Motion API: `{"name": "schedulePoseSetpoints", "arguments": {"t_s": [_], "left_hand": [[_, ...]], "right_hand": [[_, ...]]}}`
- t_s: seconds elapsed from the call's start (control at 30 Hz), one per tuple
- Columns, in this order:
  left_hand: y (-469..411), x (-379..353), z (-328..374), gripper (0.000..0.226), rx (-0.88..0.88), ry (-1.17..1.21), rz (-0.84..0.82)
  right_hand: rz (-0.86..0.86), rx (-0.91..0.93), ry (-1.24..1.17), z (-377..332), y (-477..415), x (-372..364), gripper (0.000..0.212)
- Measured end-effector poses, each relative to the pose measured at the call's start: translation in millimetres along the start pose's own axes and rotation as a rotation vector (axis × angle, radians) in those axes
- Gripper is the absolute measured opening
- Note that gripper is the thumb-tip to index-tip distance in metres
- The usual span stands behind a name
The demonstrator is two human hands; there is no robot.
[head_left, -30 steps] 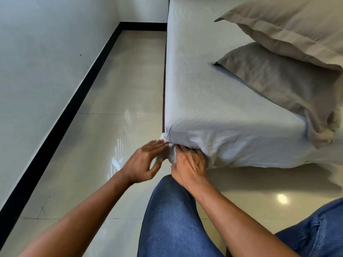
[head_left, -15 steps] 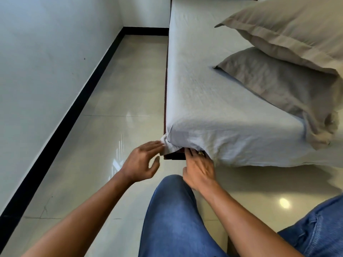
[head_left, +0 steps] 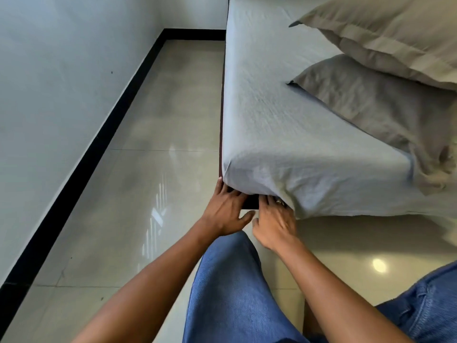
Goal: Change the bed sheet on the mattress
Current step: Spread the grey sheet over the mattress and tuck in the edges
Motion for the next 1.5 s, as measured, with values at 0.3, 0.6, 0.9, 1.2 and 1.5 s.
{"name": "schedulePoseSetpoints", "arguments": {"t_s": [0.3,0.6,0.9,1.2,1.5], "left_hand": [[31.6,13.1,27.4,0.057,-0.12,0.207,0.255],[1.3,-1.8,33.2,0.066,-0.009,0.022,0.091],[11.9,29.4,63.2,0.061,-0.207,0.187,0.258],[-16.1,-7.8,84.9,0.087,-0.163,-0.023,0.002],[7.3,19.9,70.7,0.062,-0.046,0.039,0.15]], "right_hand": [[-0.048,-0.04,0.024,5.1,-8.6,-7.5,0.079],[0.191,-0.016,-0.08,29.6,30.6,55.0,0.041],[-0.036,-0.046,0.018,43.9,-14.4,15.4,0.068],[0.154,0.041,-0.118,54.4,34.1,55.9,0.043],[-0.004,-0.124,-0.01,84.5,-12.3,30.8,0.053]]}}
Point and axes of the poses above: each hand's wrist, its own y-axis away from the middle knuckle, its own x-axis out of the back of the hand, z = x × y, the point moved 10 cm from there along -y, towards the middle knuckle, and after that the axes turned 11 degrees about -y, right-handed, at the moved point
